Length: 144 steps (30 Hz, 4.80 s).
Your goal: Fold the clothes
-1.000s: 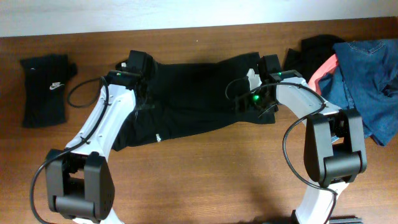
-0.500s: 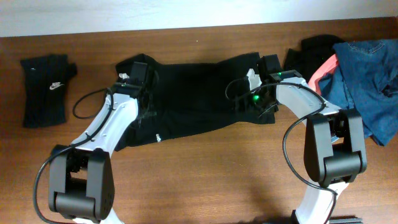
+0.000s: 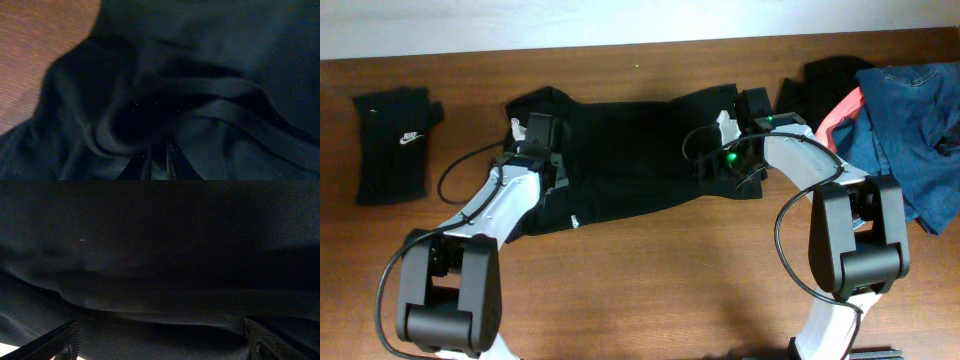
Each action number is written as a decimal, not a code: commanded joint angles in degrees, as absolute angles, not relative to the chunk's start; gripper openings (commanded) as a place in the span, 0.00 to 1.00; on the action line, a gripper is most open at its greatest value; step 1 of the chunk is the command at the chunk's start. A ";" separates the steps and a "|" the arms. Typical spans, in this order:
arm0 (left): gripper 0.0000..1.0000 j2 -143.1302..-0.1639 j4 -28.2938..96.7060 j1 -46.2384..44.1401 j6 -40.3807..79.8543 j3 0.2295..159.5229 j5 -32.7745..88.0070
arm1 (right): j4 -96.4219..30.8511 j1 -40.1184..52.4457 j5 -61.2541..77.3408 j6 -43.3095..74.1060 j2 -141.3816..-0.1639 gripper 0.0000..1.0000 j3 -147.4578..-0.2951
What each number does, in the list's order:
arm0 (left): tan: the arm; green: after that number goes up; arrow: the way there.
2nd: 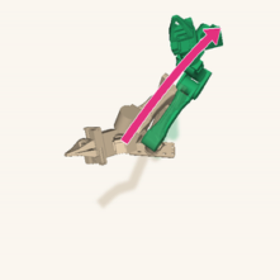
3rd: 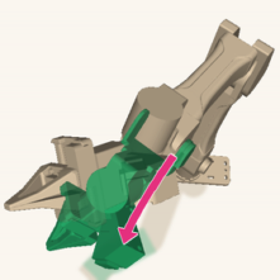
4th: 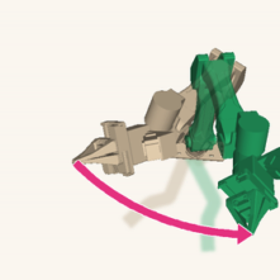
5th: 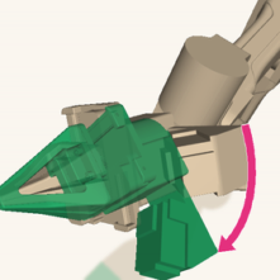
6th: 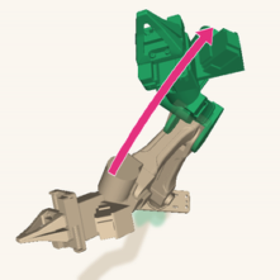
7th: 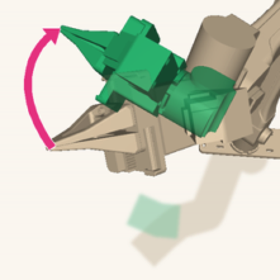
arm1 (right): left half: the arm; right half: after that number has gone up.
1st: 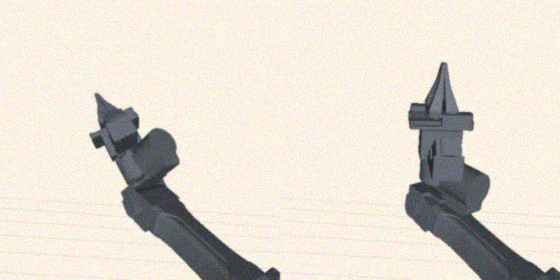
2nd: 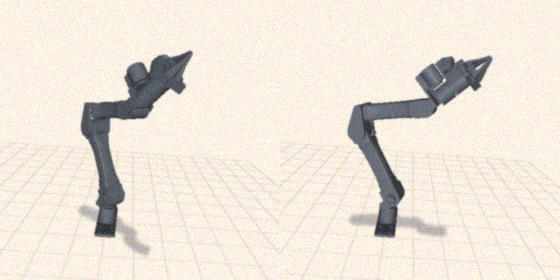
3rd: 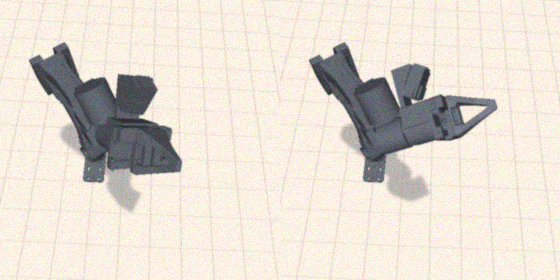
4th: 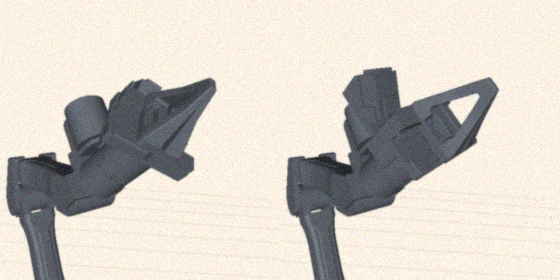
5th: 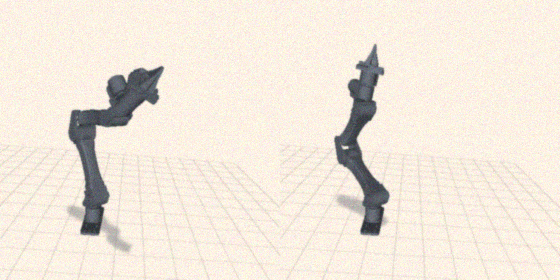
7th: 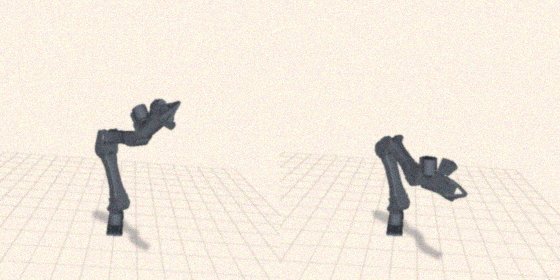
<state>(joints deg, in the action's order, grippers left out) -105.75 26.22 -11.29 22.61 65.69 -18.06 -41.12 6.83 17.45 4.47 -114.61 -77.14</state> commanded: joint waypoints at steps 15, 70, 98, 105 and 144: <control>0.12 -100.73 24.38 -9.34 14.17 69.82 -17.50 | -41.12 6.79 16.08 4.71 -116.20 0.99 -76.73; 0.29 -107.53 43.31 -11.86 22.50 61.73 -4.03 | -59.09 6.72 3.14 8.23 -98.94 0.99 -72.23; 0.29 -107.79 42.94 -12.01 22.50 61.73 -1.21 | -37.98 6.66 2.02 23.31 -102.78 0.87 -60.90; 0.30 -107.79 42.94 -12.01 22.50 61.73 -1.23 | -35.83 6.68 1.87 26.37 -105.25 0.87 -60.90; 0.30 -107.79 43.59 -12.01 22.48 61.73 -1.30 | -29.71 6.63 -2.48 20.99 -101.10 0.38 -72.05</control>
